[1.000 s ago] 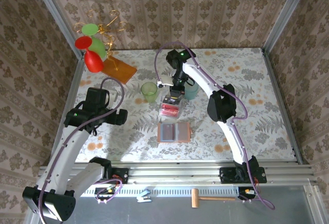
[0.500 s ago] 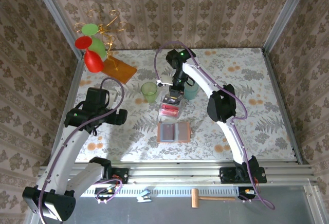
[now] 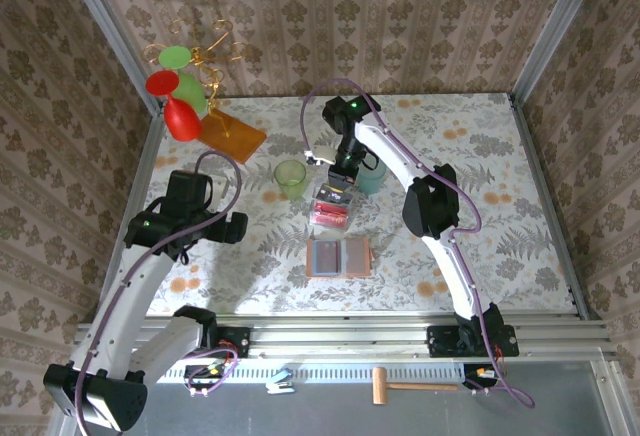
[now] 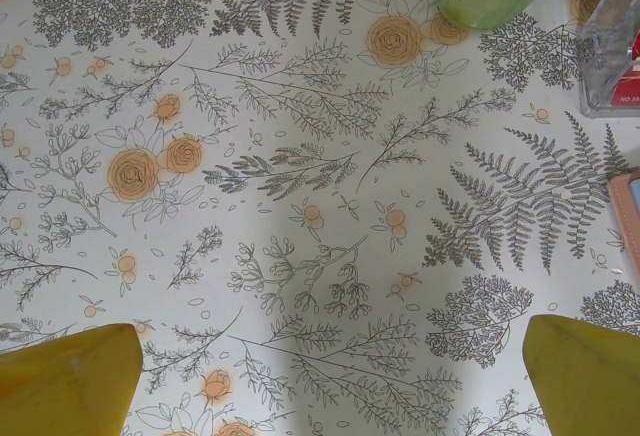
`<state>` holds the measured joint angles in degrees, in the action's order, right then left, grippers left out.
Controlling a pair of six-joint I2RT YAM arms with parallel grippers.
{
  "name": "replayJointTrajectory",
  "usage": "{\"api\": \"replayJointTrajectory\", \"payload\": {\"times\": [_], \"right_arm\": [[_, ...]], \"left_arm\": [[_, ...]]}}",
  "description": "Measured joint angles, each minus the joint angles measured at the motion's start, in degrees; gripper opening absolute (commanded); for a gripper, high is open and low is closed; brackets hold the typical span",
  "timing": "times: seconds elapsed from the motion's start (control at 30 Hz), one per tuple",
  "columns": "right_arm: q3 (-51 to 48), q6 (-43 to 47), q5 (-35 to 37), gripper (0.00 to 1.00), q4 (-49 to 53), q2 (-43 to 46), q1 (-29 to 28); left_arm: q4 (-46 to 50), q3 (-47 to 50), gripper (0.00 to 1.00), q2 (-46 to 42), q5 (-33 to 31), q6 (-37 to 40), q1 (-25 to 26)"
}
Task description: Take the credit cards out of the card holder
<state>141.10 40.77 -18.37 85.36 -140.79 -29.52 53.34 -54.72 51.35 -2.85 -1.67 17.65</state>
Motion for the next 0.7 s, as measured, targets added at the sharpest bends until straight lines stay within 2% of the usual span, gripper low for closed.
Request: {"api": "replayJointTrajectory", "payload": {"times": [0.7], "right_arm": [[0.57,-3.93,-0.02,0.00,0.20,-0.02,-0.66]], "left_arm": [[0.00,0.13,0.99,-0.85,-0.17,0.00,0.00]]}}
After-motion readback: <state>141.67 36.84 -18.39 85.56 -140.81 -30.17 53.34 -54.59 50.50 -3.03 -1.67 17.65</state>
